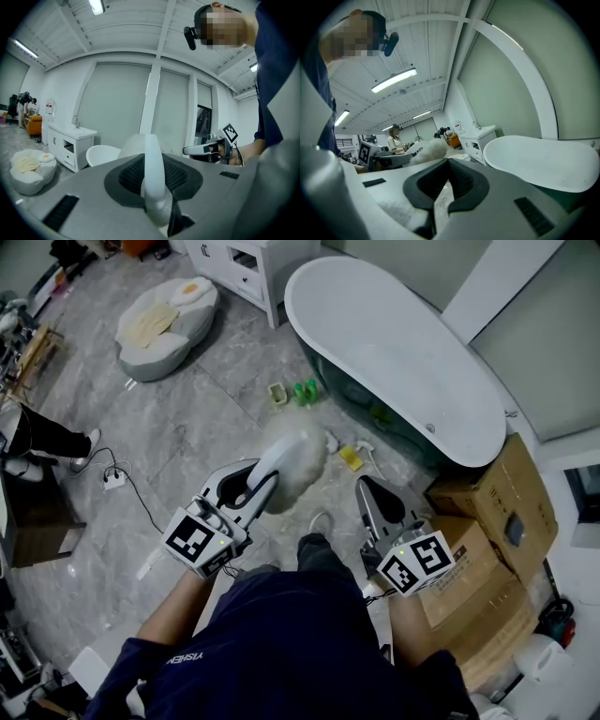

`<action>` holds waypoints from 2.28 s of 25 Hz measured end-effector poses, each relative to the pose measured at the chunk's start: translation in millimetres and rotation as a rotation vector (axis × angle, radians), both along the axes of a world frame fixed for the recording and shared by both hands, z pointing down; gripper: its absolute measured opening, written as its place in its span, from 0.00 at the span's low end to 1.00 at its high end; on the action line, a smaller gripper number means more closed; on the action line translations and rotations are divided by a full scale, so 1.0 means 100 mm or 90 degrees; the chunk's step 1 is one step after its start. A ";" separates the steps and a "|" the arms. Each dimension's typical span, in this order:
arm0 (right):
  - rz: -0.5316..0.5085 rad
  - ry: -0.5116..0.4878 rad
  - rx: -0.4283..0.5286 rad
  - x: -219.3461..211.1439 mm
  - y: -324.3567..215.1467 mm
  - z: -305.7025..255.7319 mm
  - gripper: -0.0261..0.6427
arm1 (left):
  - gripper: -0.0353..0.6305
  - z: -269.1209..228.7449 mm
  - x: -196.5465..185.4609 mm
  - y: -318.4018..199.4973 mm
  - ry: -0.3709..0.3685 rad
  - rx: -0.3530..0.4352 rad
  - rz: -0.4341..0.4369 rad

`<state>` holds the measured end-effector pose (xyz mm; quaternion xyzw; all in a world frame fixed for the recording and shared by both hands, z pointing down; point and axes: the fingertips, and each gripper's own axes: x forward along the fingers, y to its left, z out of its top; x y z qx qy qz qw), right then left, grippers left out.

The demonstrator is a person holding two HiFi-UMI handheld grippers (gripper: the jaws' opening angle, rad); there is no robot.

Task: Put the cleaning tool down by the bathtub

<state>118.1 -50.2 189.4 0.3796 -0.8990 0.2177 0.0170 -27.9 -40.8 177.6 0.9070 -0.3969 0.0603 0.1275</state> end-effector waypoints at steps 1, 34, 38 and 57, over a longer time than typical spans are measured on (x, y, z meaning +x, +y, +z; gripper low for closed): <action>-0.004 -0.001 -0.004 0.06 -0.13 0.02 0.05 | 0.22 0.01 0.06 -0.12 -0.002 -0.004 -0.005; -0.098 0.048 -0.067 0.09 -1.92 1.27 0.05 | 0.22 1.36 0.06 -1.74 -0.039 -0.108 -0.113; -0.101 0.055 -0.081 -0.03 -2.07 1.70 0.05 | 0.22 1.79 -0.01 -1.94 -0.054 -0.120 -0.112; -0.059 0.117 -0.159 -0.41 -2.58 4.09 0.05 | 0.22 4.47 -0.58 -2.56 -0.090 -0.215 -0.101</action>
